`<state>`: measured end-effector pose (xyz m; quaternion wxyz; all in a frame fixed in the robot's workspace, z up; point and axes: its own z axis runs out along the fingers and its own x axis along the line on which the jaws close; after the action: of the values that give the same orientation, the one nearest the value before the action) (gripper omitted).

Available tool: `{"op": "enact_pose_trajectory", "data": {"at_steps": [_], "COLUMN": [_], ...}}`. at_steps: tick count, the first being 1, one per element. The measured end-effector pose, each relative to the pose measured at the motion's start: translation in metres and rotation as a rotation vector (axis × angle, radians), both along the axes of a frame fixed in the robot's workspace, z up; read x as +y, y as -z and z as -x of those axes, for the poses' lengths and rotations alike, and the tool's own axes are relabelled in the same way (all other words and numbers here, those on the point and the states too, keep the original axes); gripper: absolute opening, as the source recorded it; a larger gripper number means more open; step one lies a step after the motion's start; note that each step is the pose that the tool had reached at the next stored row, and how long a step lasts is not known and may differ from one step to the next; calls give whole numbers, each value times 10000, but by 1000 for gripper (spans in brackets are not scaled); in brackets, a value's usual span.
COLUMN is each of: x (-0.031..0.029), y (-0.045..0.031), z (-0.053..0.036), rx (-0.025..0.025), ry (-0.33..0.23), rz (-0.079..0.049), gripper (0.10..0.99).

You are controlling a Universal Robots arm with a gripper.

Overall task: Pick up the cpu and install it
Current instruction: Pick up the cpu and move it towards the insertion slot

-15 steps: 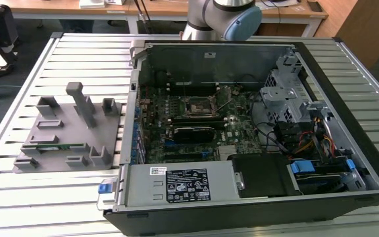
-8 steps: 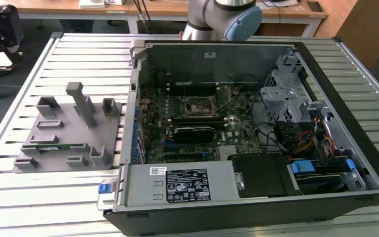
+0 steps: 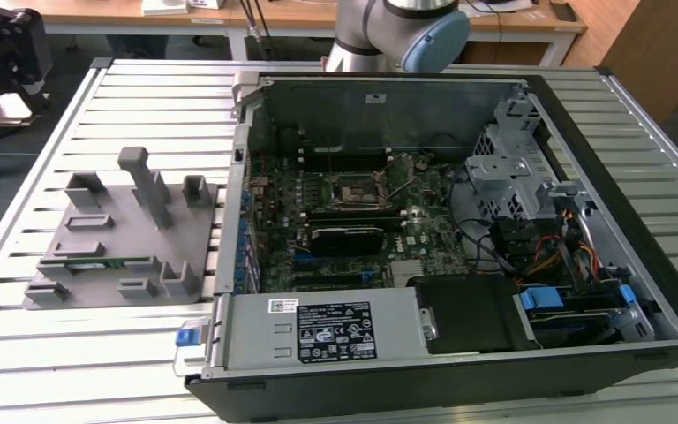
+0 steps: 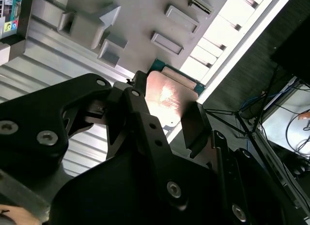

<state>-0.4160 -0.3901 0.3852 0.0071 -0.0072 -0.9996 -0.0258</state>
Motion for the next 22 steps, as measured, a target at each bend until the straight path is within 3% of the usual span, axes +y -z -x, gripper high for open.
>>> {"op": "enact_pose_trajectory", "data": {"at_steps": [8, 22], "x": [1, 3], "y": [0, 0], "z": [-98, -180], "rx": [0, 1], "ry": [0, 0], "rz": [1, 1], "gripper": [533, 533]}}
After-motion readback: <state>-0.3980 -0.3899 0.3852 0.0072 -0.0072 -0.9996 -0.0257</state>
